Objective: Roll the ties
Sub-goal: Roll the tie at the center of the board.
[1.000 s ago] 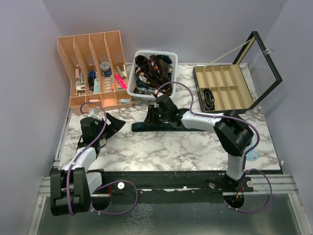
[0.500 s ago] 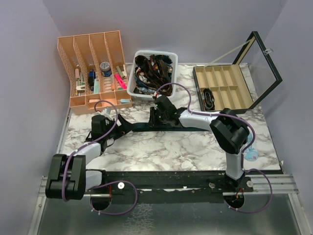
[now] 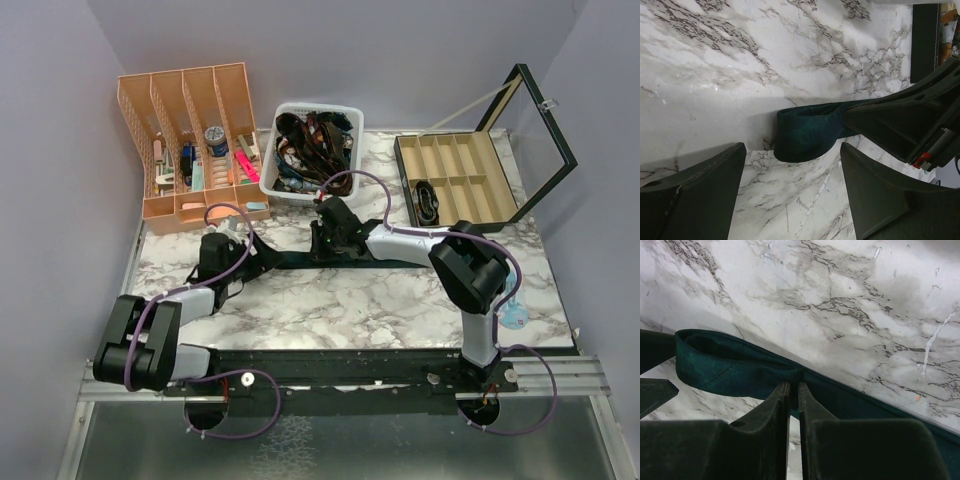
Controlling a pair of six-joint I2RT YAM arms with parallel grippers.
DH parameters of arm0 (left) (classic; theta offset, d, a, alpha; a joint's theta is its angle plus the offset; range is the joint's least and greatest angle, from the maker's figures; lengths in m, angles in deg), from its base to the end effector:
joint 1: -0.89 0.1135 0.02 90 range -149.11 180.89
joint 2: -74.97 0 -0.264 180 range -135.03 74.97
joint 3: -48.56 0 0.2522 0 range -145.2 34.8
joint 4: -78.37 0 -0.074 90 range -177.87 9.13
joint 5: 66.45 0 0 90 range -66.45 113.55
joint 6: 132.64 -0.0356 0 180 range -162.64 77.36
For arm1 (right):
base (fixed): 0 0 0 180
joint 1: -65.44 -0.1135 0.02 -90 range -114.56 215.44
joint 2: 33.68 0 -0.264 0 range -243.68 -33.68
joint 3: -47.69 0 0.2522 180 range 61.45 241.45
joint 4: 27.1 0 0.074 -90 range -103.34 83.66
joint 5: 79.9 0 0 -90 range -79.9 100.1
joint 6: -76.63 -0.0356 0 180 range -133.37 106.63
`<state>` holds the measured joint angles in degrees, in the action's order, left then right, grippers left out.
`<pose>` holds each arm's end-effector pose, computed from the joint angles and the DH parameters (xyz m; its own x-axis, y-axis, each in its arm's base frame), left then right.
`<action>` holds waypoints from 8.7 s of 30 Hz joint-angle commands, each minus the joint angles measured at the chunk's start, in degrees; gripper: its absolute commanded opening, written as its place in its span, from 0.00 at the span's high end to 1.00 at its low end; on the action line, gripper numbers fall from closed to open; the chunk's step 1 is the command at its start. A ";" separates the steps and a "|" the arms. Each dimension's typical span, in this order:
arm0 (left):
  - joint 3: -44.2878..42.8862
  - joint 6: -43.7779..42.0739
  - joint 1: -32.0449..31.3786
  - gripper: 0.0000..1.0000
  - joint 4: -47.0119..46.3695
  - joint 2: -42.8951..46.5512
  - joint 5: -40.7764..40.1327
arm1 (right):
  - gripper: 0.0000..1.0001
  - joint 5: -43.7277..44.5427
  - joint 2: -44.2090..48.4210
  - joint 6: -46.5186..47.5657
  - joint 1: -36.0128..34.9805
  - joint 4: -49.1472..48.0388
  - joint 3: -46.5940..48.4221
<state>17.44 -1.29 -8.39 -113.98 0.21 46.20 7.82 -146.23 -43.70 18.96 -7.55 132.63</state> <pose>0.2193 -0.0497 0.1387 -0.6977 -0.5038 -0.5094 0.0169 0.6992 -0.7147 0.2877 0.3050 0.1601 -0.8111 -0.1214 -0.5722 -0.3865 0.8455 0.3685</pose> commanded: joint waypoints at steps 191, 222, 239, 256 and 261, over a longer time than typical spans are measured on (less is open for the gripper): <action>-31.34 -21.00 -32.72 0.47 30.16 -14.21 -33.49 | 0.80 -1.48 16.57 -5.18 10.71 -11.16 -17.54; -10.84 -7.18 -6.98 0.07 19.16 7.48 -11.92 | 0.39 -27.33 4.96 -7.83 10.09 -12.72 -8.93; -8.83 -5.13 -4.54 0.07 15.31 6.40 -8.44 | 0.44 -30.57 1.25 -7.54 8.95 -11.03 -6.15; -8.93 -5.02 -4.27 0.08 13.98 4.89 -6.23 | 0.69 -27.60 0.74 -2.39 8.95 -8.43 -3.86; -8.38 -4.67 -4.26 0.08 12.58 4.67 -5.52 | 0.69 -27.06 -0.10 -1.57 9.00 -10.42 -4.94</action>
<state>8.26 -6.41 -13.04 -98.72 5.48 38.75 -20.81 -144.57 -47.26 28.27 -17.57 127.80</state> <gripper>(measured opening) 0.923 0.310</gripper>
